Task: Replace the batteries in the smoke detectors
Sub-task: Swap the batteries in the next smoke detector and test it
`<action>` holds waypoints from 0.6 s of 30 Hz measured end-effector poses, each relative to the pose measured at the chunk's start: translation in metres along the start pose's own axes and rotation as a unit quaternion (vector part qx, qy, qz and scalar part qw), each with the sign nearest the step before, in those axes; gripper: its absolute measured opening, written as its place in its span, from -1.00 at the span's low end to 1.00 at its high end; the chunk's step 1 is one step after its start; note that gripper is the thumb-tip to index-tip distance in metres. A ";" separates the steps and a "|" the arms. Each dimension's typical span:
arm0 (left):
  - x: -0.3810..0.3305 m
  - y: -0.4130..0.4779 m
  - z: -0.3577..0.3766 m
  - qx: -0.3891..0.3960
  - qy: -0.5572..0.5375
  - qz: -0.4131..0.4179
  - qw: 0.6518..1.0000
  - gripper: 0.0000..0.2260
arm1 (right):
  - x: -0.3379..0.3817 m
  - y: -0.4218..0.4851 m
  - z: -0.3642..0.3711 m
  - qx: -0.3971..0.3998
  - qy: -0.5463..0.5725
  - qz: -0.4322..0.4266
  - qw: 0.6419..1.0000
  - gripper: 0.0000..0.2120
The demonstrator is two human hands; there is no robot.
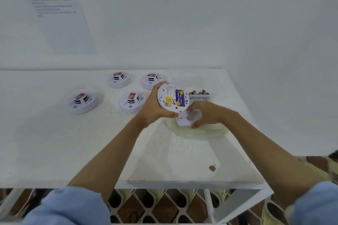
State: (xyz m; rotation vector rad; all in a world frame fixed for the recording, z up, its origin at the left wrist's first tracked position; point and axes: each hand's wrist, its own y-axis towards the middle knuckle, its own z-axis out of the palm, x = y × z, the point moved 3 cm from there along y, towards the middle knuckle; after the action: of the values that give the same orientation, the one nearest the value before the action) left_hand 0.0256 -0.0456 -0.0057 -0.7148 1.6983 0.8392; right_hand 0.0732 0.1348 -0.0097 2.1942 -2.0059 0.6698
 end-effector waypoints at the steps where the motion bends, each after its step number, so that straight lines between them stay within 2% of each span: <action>1: 0.000 0.000 0.000 0.000 -0.001 0.000 1.000 -0.13 | 0.002 0.001 -0.002 0.003 -0.008 0.001 1.000 -0.34; 7: 0.002 0.001 -0.004 -0.005 0.010 -0.005 1.000 -0.10 | 0.005 -0.002 -0.010 -0.019 -0.017 -0.010 1.000 -0.32; 13: 0.002 0.005 -0.007 -0.012 0.010 -0.008 1.000 -0.14 | -0.015 -0.023 -0.057 -0.152 0.063 0.012 0.986 -0.40; 16: 0.003 0.013 -0.008 -0.007 0.009 -0.003 1.000 -0.14 | -0.008 -0.023 -0.077 -0.214 0.103 -0.023 0.971 -0.42; 18: 0.001 0.021 -0.008 0.001 0.006 -0.001 1.000 -0.11 | 0.006 -0.016 -0.081 -0.224 0.122 -0.061 0.965 -0.41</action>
State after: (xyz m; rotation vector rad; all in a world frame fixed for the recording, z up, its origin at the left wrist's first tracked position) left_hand 0.0044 -0.0400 -0.0012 -0.7220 1.7084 0.8327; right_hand 0.0680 0.1604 0.0693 1.8492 -1.6832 0.3974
